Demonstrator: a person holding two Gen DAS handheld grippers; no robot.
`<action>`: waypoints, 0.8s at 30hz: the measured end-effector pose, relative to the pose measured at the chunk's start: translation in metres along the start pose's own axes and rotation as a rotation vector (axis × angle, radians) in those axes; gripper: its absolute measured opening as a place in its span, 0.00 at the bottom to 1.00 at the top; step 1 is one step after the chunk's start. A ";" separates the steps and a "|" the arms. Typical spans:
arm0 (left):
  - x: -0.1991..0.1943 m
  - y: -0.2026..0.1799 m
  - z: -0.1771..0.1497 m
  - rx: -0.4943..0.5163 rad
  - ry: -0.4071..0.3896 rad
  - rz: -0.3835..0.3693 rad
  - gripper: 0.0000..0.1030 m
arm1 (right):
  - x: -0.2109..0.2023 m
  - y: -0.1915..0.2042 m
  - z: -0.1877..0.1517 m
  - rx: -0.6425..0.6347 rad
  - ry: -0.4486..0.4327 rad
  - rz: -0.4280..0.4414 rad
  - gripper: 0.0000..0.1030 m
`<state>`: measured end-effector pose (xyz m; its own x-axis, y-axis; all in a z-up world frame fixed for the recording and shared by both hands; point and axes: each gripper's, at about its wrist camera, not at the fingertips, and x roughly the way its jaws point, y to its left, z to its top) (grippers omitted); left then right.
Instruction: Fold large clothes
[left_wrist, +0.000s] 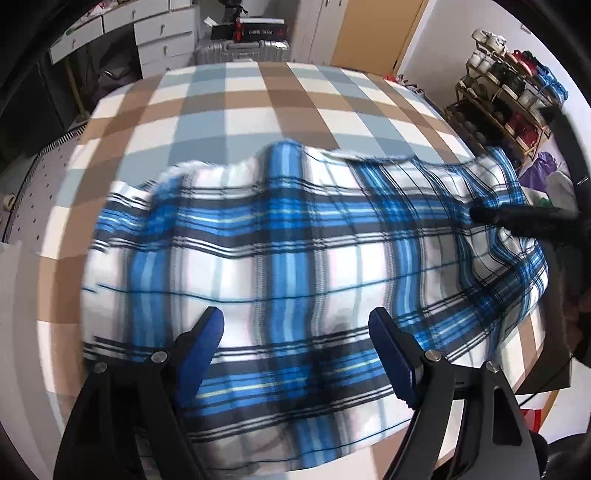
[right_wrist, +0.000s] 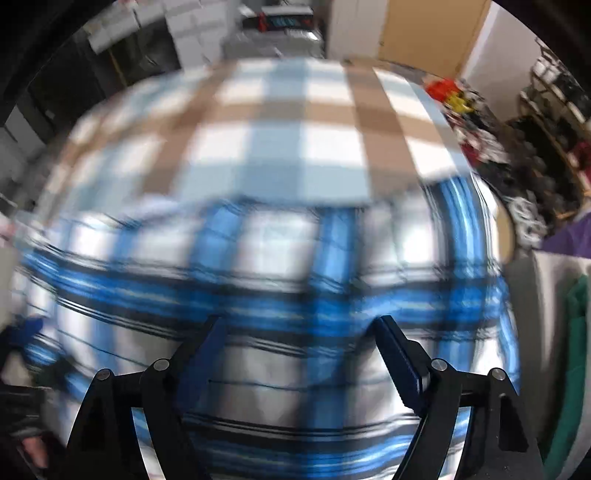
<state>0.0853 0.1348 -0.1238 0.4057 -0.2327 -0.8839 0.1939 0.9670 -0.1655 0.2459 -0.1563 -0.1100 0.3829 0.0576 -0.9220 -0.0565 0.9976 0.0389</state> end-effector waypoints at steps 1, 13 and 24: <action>0.001 0.005 0.000 0.000 0.003 -0.019 0.75 | -0.003 0.009 0.003 -0.009 -0.009 0.043 0.81; 0.008 0.054 0.007 -0.214 0.038 -0.340 0.75 | 0.031 0.070 0.020 -0.054 0.066 -0.004 0.63; -0.012 0.093 -0.002 -0.440 -0.011 -0.481 0.75 | 0.051 0.153 -0.001 -0.163 0.012 0.050 0.77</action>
<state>0.0965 0.2273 -0.1298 0.3745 -0.6488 -0.6624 -0.0272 0.7064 -0.7073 0.2557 -0.0005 -0.1513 0.3648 0.1055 -0.9251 -0.2239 0.9743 0.0228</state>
